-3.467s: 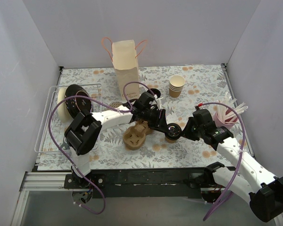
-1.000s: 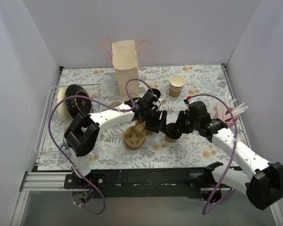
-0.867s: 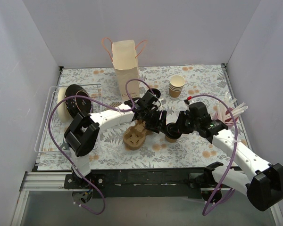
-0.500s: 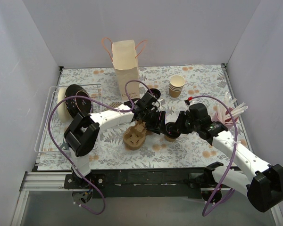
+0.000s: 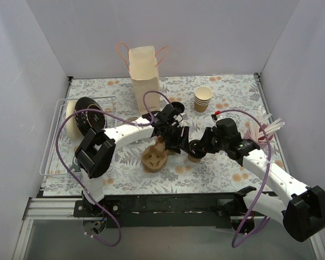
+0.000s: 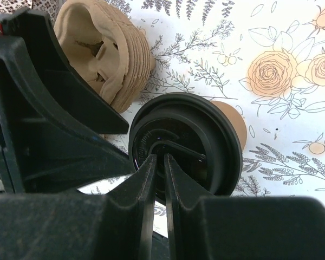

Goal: Pack the takeout coffee

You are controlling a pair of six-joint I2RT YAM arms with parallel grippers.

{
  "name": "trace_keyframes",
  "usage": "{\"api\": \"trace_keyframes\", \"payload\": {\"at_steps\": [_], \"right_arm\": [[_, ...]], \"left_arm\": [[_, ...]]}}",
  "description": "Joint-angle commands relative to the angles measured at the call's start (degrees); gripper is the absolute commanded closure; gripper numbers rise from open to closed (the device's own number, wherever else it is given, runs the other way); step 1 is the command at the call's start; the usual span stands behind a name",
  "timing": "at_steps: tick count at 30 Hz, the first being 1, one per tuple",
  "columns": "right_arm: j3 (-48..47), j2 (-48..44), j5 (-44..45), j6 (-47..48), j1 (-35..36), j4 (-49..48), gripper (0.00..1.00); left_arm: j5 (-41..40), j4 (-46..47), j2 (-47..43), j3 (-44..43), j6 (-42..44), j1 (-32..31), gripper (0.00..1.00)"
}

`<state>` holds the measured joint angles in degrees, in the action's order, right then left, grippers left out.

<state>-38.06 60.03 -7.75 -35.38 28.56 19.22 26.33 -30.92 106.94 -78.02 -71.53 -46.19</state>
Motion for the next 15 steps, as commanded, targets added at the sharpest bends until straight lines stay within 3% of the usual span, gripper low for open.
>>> {"api": "trace_keyframes", "payload": {"at_steps": [1, 15], "right_arm": [[3.26, 4.74, 3.44, 2.94, 0.36, 13.12, 0.8], [1.06, 5.54, 3.62, 2.86, 0.36, 13.73, 0.8]], "left_arm": [[-2.6, -3.45, -0.32, -2.58, 1.83, 2.95, 0.46], [0.39, -0.91, 0.3, -3.72, 3.68, 4.45, 0.47]]}}
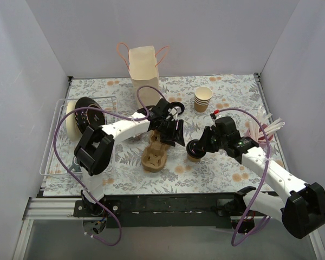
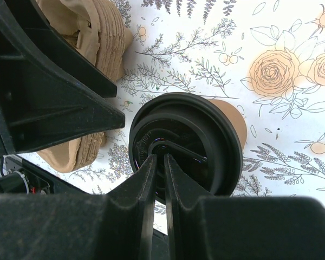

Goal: Pack the takeout coffee

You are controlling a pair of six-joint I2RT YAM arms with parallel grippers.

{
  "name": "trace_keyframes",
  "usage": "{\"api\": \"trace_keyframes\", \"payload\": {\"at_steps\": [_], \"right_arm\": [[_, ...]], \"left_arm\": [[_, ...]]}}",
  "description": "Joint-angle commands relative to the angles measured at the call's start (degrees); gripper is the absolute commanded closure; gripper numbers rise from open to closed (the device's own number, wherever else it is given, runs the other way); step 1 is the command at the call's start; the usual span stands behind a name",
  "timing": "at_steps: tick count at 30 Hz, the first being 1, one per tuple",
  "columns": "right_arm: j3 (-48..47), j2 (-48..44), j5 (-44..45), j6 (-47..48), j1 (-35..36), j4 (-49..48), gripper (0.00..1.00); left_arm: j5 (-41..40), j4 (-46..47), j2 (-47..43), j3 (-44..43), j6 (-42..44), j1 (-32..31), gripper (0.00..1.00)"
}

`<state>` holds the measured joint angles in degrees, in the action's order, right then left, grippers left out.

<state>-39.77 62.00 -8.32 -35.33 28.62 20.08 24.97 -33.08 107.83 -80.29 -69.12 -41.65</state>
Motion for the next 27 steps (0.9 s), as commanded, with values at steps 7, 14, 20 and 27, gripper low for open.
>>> {"api": "trace_keyframes", "payload": {"at_steps": [7, 14, 20, 27], "right_arm": [[1.98, 3.13, 5.15, 2.11, 0.29, 13.15, 0.8], [1.54, 3.39, 5.15, 1.85, 0.29, 12.97, 0.8], [1.54, 3.13, 5.5, 1.76, 0.38, 13.41, 0.8], [0.05, 3.04, 6.03, 2.2, 0.3, 13.67, 0.8]], "left_arm": [[4.29, 5.21, -2.54, 0.75, 0.39, -0.19, 0.46], [4.74, 6.97, -1.13, 2.68, 0.04, -1.68, 0.46], [1.23, 5.93, 0.01, 5.32, 0.13, -2.21, 0.5], [-3.26, 2.32, -1.39, 4.54, 1.27, -2.47, 0.49]]}}
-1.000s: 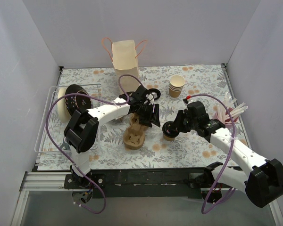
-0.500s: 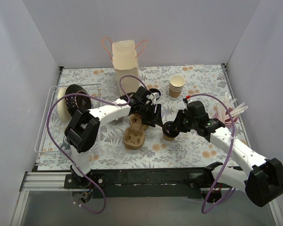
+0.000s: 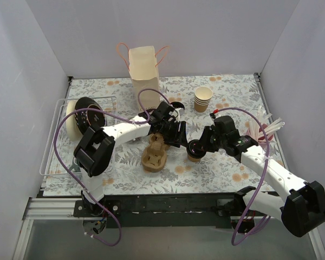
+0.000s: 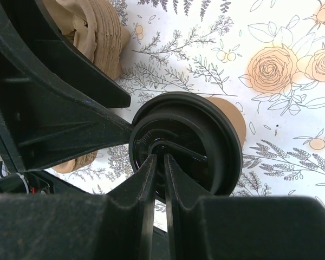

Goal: Pack the takeout coffee

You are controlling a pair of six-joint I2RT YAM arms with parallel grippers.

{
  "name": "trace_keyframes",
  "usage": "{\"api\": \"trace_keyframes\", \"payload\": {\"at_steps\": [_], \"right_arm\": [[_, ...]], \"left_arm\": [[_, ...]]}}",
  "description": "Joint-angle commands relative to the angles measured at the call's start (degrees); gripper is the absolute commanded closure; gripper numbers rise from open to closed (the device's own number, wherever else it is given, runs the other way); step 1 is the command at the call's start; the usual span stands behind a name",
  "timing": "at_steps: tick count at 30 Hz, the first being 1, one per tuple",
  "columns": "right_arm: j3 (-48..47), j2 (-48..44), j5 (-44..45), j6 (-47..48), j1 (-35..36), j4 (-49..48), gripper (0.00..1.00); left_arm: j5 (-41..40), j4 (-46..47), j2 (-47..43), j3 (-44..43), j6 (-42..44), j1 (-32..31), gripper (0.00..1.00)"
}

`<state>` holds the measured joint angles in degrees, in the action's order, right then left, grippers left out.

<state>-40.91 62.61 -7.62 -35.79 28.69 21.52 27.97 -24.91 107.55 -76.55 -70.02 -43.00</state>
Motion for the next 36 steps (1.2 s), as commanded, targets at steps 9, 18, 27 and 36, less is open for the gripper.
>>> {"api": "trace_keyframes", "payload": {"at_steps": [9, 18, 27, 36], "right_arm": [[-4.18, 1.47, 3.23, 3.71, 0.32, 12.41, 0.74], [-9.54, -3.19, -0.38, 5.55, 0.4, 11.44, 0.55], [-10.77, -6.88, 2.77, 16.18, 1.89, 15.13, 0.2], [-11.39, -3.11, 11.04, 25.67, 6.11, 14.87, 0.01]], "left_arm": [[-3.97, -9.72, -4.62, -12.82, -0.47, -1.12, 0.39], [-5.02, -12.45, -10.16, -12.75, -2.93, -1.12, 0.32], [-12.84, -18.51, -17.8, -14.32, -1.44, -1.03, 0.02], [-16.29, -18.6, -29.05, -6.26, -6.17, 3.53, 0.02]]}}
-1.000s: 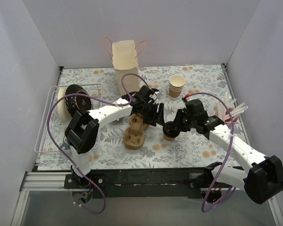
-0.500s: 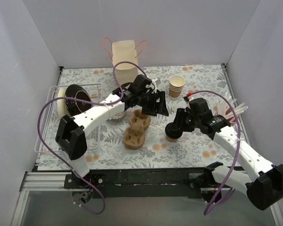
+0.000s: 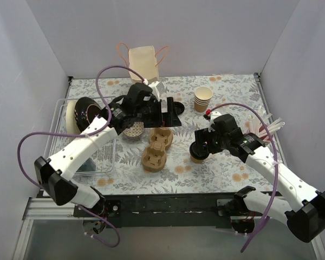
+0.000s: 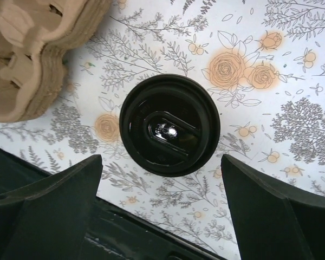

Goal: Pack the takeout coffee

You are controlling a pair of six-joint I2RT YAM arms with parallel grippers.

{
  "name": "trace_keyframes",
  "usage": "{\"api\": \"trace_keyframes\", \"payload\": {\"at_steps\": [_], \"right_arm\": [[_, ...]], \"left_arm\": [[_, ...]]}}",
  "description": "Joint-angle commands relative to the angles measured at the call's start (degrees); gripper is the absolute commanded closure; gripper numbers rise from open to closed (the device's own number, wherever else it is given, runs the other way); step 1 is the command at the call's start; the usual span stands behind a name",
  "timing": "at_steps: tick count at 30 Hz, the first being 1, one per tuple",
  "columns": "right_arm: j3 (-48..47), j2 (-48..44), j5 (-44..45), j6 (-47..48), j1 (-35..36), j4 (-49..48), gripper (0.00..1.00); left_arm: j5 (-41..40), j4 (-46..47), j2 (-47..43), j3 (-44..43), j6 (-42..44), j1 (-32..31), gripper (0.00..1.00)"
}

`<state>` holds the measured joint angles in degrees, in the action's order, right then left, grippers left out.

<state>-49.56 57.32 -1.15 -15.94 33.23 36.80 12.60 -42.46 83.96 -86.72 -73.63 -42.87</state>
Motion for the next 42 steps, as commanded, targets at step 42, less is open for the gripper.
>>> {"api": "trace_keyframes", "payload": {"at_steps": [42], "right_arm": [[-21.17, 34.16, 20.22, 7.42, -22.94, -7.53, 0.11]], "left_arm": [[-27.26, -10.0, -10.06, -2.83, 11.66, 7.36, 0.03]]}}
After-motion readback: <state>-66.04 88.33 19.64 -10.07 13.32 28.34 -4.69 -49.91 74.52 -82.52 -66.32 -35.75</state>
